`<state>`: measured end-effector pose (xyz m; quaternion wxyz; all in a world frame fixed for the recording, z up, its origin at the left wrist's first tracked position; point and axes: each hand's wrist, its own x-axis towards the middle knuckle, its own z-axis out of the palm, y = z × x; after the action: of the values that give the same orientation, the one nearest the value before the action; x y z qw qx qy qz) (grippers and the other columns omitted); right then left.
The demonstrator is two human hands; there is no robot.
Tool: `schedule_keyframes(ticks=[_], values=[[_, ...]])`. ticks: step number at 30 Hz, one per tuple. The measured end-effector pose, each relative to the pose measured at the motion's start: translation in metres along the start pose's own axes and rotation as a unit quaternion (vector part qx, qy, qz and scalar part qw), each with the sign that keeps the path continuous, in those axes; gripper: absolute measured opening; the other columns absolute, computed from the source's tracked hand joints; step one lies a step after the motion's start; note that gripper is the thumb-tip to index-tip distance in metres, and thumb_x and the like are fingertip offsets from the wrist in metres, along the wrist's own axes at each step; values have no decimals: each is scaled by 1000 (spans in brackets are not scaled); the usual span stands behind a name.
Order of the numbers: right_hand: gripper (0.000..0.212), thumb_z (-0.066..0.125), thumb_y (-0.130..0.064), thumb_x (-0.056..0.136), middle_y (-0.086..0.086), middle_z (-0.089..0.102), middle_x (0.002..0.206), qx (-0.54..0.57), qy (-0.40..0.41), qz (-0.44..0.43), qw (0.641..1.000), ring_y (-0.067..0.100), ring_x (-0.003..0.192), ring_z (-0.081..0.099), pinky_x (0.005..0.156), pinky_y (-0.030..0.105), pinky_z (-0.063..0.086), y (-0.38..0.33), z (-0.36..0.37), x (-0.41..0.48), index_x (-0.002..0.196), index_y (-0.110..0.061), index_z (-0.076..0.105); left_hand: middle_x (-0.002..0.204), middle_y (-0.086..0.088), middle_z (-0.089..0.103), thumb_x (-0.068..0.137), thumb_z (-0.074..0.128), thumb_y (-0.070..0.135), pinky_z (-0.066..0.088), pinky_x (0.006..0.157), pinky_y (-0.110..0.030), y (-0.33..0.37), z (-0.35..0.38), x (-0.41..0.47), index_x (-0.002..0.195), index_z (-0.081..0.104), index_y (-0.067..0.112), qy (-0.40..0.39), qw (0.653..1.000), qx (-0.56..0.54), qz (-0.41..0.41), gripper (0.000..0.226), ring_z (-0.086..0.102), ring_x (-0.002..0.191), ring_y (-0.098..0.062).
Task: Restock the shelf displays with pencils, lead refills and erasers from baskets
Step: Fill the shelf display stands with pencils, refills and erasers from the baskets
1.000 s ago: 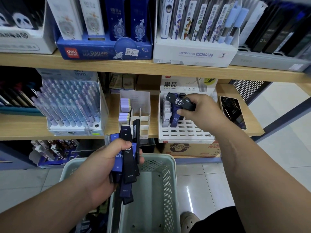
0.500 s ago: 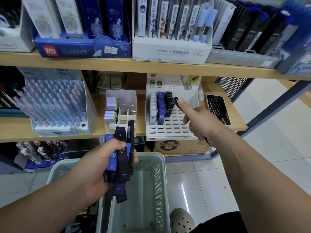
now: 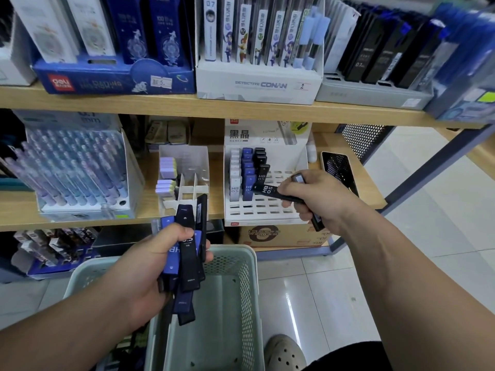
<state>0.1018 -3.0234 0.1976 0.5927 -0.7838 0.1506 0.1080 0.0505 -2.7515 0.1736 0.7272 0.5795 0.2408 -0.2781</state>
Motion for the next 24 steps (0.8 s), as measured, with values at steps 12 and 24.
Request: schedule_keyframes(ticks=[12, 24], values=[[52, 69, -8, 93, 13, 64, 119, -22, 26, 0, 999, 25, 65, 72, 38, 22, 35, 6, -13, 7, 141, -15, 51, 94, -20, 76, 68, 69, 30, 49, 82, -40, 2, 2, 5, 109, 69, -1, 8, 1000, -10, 10, 51, 71, 84, -30], [57, 64, -12, 97, -1, 67, 94, -1, 42, -21, 999, 17, 74, 65, 50, 26, 38, 4, 4, 22, 147, -30, 44, 97, -22, 75, 92, 54, 27, 45, 66, -34, 2, -1, 2, 114, 69, -2, -6, 1000, 7, 3, 38, 69, 82, -26]])
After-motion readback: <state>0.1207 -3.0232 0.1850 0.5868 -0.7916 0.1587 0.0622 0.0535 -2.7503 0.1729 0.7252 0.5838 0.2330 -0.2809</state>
